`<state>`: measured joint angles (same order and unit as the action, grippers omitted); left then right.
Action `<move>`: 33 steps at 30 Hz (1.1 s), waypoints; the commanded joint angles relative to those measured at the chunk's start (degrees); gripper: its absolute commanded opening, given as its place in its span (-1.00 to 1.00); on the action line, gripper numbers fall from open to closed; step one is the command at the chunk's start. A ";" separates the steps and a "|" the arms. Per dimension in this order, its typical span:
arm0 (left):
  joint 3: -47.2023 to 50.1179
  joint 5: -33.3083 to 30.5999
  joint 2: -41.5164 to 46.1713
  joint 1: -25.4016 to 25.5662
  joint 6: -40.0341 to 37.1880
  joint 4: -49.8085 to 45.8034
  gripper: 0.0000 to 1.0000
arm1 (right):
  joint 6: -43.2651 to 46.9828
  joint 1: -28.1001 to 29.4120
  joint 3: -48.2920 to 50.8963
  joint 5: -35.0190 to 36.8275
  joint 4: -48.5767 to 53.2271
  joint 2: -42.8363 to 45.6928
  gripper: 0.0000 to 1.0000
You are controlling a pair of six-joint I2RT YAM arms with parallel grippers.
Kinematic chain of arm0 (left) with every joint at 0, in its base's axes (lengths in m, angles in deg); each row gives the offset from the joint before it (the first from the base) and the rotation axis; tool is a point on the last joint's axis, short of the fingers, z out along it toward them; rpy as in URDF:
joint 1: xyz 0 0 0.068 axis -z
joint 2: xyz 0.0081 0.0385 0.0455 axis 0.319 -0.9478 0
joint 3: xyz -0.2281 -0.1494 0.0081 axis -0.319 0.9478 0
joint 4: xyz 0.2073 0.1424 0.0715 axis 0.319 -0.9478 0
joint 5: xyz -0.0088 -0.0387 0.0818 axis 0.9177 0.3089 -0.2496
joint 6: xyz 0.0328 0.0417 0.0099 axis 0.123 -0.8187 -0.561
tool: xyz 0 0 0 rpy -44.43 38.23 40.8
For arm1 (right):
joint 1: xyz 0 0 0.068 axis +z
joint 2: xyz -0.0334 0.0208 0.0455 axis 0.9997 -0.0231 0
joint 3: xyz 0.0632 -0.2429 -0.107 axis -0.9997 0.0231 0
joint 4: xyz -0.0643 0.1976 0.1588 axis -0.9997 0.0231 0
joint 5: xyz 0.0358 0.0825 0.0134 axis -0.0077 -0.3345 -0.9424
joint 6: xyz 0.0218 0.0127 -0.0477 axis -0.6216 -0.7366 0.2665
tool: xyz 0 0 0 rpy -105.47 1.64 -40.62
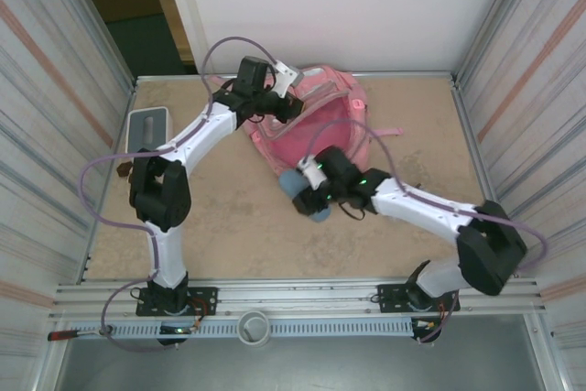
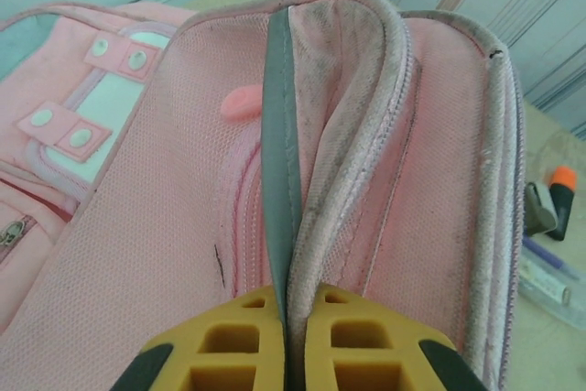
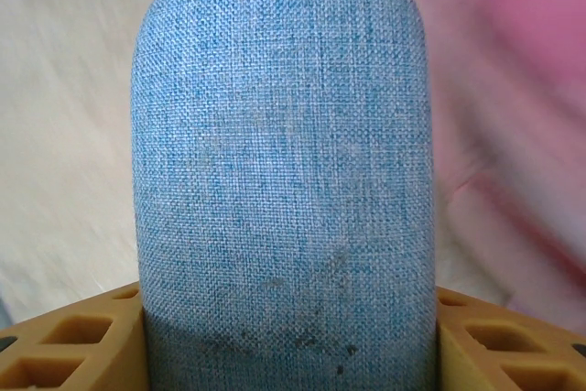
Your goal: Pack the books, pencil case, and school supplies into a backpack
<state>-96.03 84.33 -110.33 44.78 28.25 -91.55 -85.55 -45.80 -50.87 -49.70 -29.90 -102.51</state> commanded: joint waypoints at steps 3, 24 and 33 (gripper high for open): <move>-9.36 5.25 1.33 -0.51 4.17 1.24 -1.00 | -20.39 -10.71 -3.13 -11.01 -5.75 -0.59 -0.18; -11.22 8.81 0.82 -0.51 10.52 2.29 -1.00 | -60.76 -16.77 -26.23 0.49 -25.63 -34.24 0.41; -10.42 8.40 1.00 -0.51 9.74 2.46 -1.00 | -54.71 -15.54 -21.95 -0.50 -27.43 -32.77 0.35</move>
<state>-103.72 88.73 -111.29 44.36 38.15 -96.60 -142.44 -62.26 -74.08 -50.47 -55.64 -137.02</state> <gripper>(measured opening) 0.096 0.702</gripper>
